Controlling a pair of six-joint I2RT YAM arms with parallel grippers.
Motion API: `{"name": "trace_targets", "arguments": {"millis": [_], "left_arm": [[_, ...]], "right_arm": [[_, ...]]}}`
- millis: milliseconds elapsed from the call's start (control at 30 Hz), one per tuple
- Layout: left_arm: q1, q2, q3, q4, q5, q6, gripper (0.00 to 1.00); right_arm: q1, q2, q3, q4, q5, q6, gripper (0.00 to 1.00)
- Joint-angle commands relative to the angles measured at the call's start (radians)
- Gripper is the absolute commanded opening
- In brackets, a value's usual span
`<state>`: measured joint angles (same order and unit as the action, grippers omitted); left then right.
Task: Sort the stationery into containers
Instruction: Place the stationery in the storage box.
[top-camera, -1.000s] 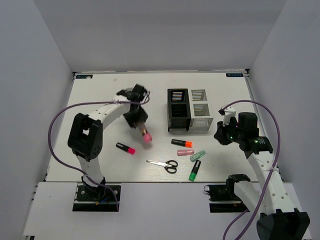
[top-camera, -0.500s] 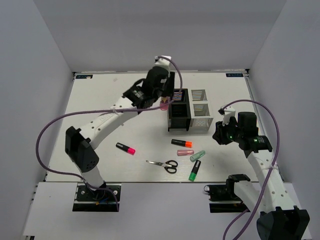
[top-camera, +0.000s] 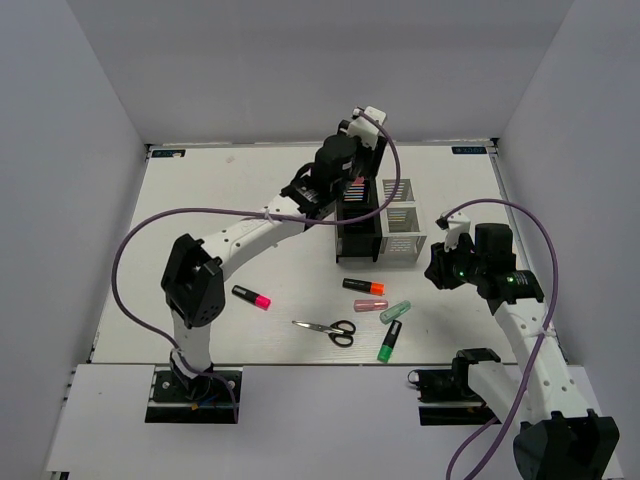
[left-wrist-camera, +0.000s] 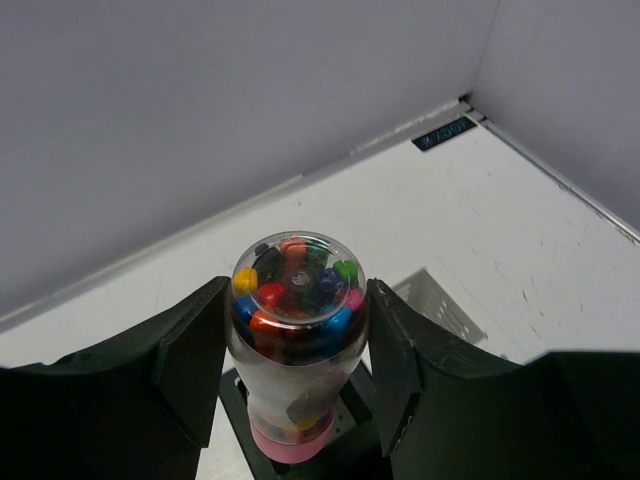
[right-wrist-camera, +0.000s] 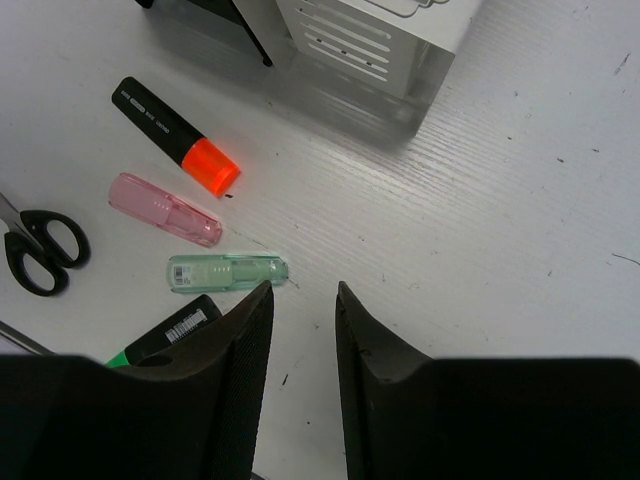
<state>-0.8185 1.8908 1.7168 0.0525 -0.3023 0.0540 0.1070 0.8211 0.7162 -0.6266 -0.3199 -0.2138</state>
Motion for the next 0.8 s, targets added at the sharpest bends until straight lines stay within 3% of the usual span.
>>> {"name": "trace_targets", "arguments": {"millis": [0,367,767], "left_arm": [[0.001,0.005,-0.012,0.19,-0.032,0.05,0.0],[0.032,0.128,0.081,0.185,-0.018,-0.046,0.0],[0.062,0.12,-0.051,0.221,-0.052,-0.102,0.0]], "right_arm": [[0.005,0.0,0.002,0.036,-0.01,0.002,0.35],[0.005,0.007,0.005,0.03,-0.002,-0.002,0.36],[0.005,0.0,0.008,0.025,-0.004,0.002,0.38]]}}
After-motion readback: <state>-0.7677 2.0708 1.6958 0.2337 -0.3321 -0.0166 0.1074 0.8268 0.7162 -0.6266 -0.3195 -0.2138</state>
